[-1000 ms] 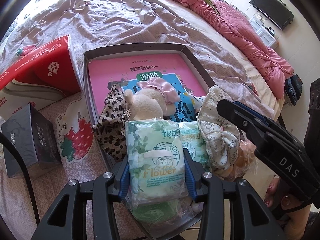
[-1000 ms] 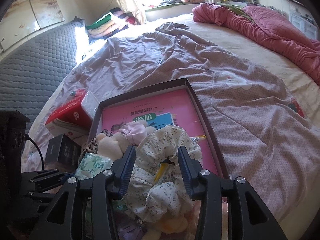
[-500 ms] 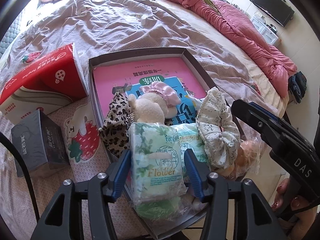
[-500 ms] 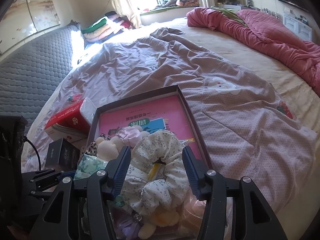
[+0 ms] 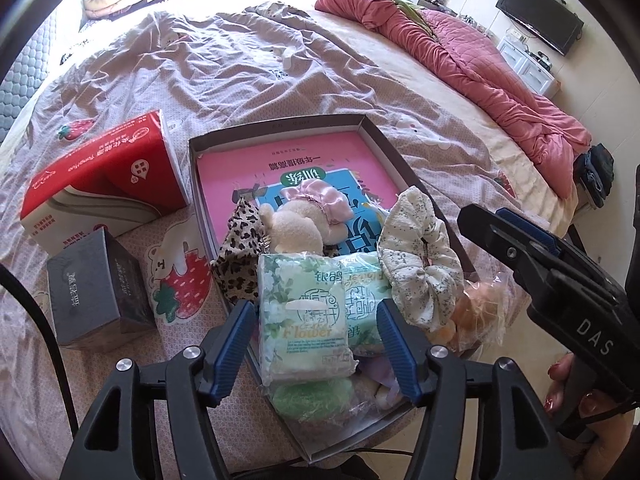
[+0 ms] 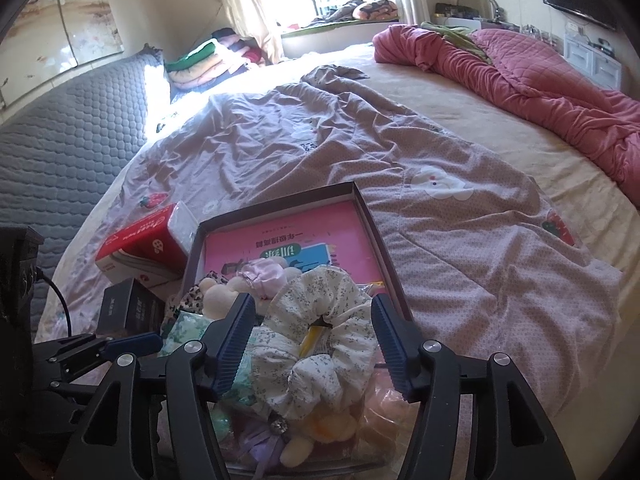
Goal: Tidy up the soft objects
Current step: 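Open both tools to release the items onto the tray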
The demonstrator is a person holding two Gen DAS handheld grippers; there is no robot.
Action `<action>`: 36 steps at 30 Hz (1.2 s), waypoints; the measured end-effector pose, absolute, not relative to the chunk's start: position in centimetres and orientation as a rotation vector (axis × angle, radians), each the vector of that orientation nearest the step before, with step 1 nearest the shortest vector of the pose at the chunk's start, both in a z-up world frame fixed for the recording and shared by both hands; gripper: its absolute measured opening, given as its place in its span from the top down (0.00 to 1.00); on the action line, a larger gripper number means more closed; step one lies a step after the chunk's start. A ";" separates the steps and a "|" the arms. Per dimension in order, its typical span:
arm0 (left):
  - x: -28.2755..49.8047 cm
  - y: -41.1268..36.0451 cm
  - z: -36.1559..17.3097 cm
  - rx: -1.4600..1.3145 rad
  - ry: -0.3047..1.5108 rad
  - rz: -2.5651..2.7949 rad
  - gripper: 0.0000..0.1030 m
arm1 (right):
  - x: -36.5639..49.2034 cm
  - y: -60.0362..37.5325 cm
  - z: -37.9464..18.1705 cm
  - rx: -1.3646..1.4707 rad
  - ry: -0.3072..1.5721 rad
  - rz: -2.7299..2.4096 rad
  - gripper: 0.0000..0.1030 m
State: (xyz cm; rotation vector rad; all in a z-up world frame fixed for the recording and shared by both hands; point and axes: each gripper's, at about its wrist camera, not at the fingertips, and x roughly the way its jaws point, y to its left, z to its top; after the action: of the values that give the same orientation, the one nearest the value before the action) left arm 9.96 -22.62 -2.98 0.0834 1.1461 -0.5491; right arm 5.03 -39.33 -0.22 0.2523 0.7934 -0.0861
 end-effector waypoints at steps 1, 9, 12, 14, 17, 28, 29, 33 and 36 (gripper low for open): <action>9.9 -22.6 -2.9 0.083 1.147 -0.547 0.39 | 5.0 -39.3 -0.1 0.249 0.793 -0.088 0.38; 9.3 -22.1 -1.5 0.090 1.112 -0.531 0.35 | 4.4 -39.3 0.9 0.241 0.777 -0.089 0.35; 9.0 -21.9 -0.8 0.093 1.093 -0.530 0.33 | 4.1 -39.1 1.4 0.232 0.761 -0.095 0.33; 8.7 -21.6 -0.4 0.090 1.082 -0.530 0.32 | 3.8 -39.0 1.7 0.229 0.754 -0.097 0.32; 8.4 -21.3 0.2 0.090 1.068 -0.525 0.31 | 3.6 -38.8 2.0 0.224 0.749 -0.096 0.31; 7.2 -19.6 2.6 0.080 1.009 -0.494 0.28 | 2.7 -37.6 3.2 0.205 0.721 -0.080 0.28; 7.1 -19.3 2.8 0.080 1.003 -0.488 0.28 | 2.6 -37.3 3.4 0.201 0.718 -0.074 0.28; 6.6 -18.6 3.2 0.082 0.990 -0.473 0.28 | 2.2 -36.4 4.0 0.187 0.708 -0.061 0.28; 6.3 -18.0 3.3 0.082 0.987 -0.461 0.28 | 1.8 -35.7 4.5 0.180 0.699 -0.056 0.28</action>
State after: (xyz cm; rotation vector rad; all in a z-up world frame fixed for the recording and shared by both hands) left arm 6.26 -17.96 3.31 0.0815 0.9872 -0.4607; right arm 1.82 -35.73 4.54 0.1797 0.6989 -0.0555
